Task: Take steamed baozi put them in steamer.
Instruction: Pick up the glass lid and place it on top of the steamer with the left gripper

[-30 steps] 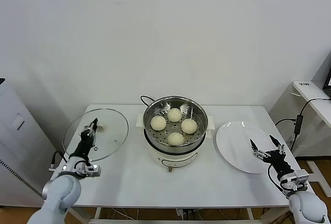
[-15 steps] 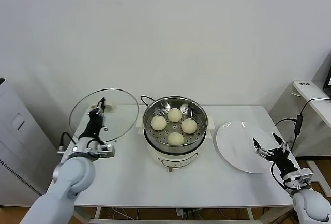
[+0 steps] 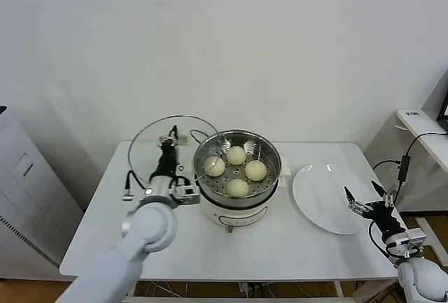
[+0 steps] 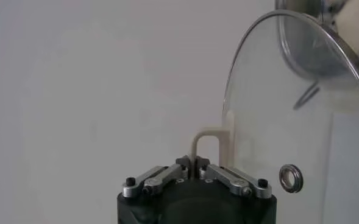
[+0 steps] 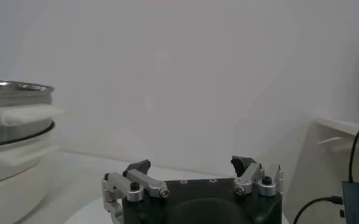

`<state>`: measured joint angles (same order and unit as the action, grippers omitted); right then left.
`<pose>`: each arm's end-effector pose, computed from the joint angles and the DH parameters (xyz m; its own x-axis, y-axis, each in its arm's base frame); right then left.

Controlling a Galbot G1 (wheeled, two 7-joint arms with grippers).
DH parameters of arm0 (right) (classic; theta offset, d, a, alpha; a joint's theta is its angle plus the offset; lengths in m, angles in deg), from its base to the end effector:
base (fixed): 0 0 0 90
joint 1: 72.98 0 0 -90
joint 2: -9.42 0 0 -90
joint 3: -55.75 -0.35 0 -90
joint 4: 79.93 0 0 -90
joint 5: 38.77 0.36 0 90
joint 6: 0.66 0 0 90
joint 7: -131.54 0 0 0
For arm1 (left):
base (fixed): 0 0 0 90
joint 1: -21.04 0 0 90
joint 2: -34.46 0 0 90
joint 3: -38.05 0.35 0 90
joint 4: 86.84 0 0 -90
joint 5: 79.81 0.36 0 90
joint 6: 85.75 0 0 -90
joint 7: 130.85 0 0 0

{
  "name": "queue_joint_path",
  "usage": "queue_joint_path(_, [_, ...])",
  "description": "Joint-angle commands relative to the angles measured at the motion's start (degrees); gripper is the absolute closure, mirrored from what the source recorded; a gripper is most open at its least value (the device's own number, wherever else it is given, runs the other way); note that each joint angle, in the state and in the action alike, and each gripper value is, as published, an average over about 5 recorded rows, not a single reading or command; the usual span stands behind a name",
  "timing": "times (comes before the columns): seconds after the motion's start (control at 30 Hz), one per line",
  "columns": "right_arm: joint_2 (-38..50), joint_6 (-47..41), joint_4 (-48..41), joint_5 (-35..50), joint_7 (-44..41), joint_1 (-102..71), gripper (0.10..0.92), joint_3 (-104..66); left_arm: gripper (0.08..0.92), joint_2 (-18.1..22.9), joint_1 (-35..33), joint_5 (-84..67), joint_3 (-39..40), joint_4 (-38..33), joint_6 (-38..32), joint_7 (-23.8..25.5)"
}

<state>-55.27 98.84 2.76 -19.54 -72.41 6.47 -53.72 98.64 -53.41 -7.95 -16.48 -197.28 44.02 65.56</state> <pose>0.2748 -0.2768 -0.3634 -0.9965 -0.0724 0.0413 -0.0775 0.9874 -0.1379 0.3417 -0.0785 -0.2030 -0.9972 0.0063 -0.0747 -0.0746 0.0125 0.9971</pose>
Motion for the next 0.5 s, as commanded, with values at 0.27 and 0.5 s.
queue_joint_path(0.27, [-0.11, 0.18, -0.23, 0.28, -0.09, -0.43, 0.203, -0.81, 0.888, 11.60, 5.99, 8.73, 11.59, 9.52, 4.60, 2.36])
queue_joint_path(0.5, [-0.30, 0.48, -0.58, 0.28, -0.48, -0.71, 0.203, -1.02, 0.888, 14.31, 6.54, 8.55, 11.78, 12.96, 3.41, 0.82])
